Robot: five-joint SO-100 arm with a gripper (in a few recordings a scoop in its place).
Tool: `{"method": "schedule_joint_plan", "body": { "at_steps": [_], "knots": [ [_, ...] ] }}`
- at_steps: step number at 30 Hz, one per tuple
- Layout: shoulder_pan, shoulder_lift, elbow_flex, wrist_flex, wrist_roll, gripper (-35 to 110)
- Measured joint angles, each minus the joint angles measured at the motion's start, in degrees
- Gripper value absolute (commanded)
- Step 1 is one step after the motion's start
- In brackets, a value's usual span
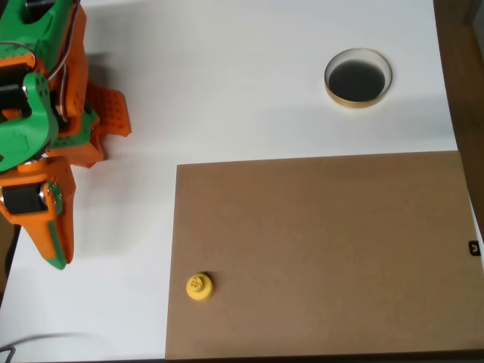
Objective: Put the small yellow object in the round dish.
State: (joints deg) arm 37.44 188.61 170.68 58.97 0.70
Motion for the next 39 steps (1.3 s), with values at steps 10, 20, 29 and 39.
{"method": "schedule_joint_plan", "body": {
  "at_steps": [10, 20, 29, 39],
  "knots": [
    [-0.26, 0.0, 0.0, 0.0, -0.35, 0],
    [-0.53, 0.0, 0.09, -0.79, -0.35, 0],
    [-0.53, 0.09, 0.88, -1.67, 2.46, 10],
    [4.48, -0.18, -4.22, -0.62, -2.29, 15]
  ]
}}
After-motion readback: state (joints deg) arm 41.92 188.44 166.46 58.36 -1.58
